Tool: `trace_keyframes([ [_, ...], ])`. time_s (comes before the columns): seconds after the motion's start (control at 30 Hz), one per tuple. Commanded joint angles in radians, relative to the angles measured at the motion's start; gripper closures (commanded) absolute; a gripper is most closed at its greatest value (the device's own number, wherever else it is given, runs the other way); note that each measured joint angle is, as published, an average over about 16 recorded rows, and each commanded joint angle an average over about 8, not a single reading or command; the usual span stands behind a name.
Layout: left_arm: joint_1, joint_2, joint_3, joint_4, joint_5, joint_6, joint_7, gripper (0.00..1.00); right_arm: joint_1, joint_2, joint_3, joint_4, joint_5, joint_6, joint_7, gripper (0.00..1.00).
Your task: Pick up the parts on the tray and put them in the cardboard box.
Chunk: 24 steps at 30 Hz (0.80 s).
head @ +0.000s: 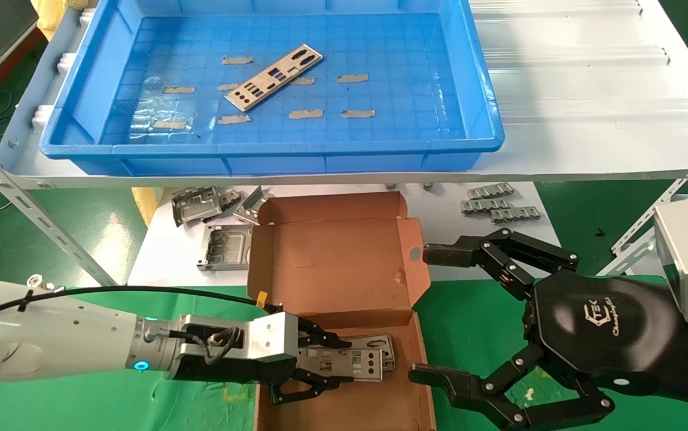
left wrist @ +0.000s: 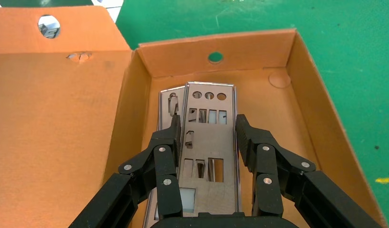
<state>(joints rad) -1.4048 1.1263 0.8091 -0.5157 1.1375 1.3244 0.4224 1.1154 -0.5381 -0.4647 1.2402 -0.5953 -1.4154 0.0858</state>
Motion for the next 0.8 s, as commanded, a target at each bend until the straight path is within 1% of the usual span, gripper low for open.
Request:
trace_keyframes([
  [0.03, 0.000, 0.013, 0.002, 0.026, 0.002, 0.004, 0.022, 0.24, 0.000, 0.000, 0.000, 0.000, 0.000, 0.000, 0.000, 0.00],
  [0.07, -0.003, 0.020, 0.002, 0.040, 0.002, 0.002, 0.025, 0.12, 0.000, 0.000, 0.000, 0.000, 0.000, 0.000, 0.000, 0.00],
  [0.1, -0.005, 0.027, 0.001, 0.053, 0.001, 0.001, 0.027, 0.03, 0.000, 0.000, 0.000, 0.000, 0.000, 0.000, 0.000, 0.00],
  [0.13, -0.008, 0.033, 0.001, 0.067, 0.000, -0.001, 0.026, 0.00, 0.000, 0.000, 0.000, 0.000, 0.000, 0.000, 0.000, 0.00],
  [0.37, -0.034, 0.090, 0.002, 0.172, -0.003, -0.019, -0.019, 0.00, 0.000, 0.000, 0.000, 0.000, 0.000, 0.000, 0.000, 0.00],
  [0.53, -0.050, 0.116, 0.001, 0.230, -0.007, -0.012, -0.027, 0.00, 0.000, 0.000, 0.000, 0.000, 0.000, 0.000, 0.000, 0.00],
  [0.67, -0.062, 0.123, -0.002, 0.272, -0.016, 0.016, -0.043, 0.00, 0.000, 0.000, 0.000, 0.000, 0.000, 0.000, 0.000, 0.00],
  [0.8, -0.078, 0.121, -0.008, 0.311, -0.032, 0.077, -0.083, 0.00, 0.000, 0.000, 0.000, 0.000, 0.000, 0.000, 0.000, 0.00],
])
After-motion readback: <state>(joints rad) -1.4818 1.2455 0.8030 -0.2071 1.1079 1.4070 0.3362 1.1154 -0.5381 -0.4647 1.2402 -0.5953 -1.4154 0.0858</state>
